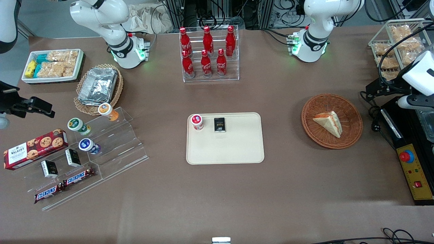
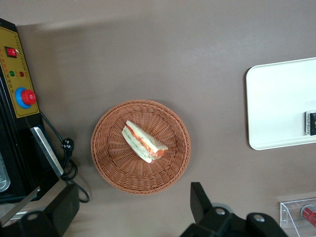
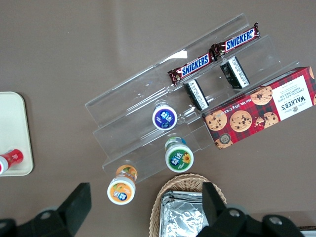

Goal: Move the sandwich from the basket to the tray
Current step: 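Move the left gripper toward the wicker basket holding the sandwich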

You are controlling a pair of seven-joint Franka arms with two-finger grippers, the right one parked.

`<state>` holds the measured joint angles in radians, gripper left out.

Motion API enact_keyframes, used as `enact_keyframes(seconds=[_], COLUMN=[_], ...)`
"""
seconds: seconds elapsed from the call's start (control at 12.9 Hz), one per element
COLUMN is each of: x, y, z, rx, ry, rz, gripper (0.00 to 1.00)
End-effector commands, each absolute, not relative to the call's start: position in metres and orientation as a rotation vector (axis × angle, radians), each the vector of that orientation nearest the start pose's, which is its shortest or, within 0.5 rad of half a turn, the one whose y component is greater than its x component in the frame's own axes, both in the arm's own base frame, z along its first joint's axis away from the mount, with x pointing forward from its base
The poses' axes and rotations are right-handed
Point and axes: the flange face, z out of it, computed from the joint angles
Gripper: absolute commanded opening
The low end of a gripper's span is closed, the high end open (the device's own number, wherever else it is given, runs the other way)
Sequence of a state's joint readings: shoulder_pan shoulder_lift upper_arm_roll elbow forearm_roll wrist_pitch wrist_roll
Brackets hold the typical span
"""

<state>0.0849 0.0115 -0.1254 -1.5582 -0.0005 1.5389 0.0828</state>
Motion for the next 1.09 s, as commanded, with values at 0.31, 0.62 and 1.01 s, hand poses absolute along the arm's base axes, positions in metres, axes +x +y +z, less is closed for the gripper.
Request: enact_keyframes(seconds=[0.31, 0.62, 1.01], x=[0.557, 0.540, 0.495], y=[-0.009, 0.054, 0.090], z=[0.622, 0.594, 0.501], rx=[-3.134, -3.176, -3.103], ry=[0.158, -0.043, -0.469], rz=[0.130, 0.299, 0.093], gripper=[1.00, 1.00, 1.00])
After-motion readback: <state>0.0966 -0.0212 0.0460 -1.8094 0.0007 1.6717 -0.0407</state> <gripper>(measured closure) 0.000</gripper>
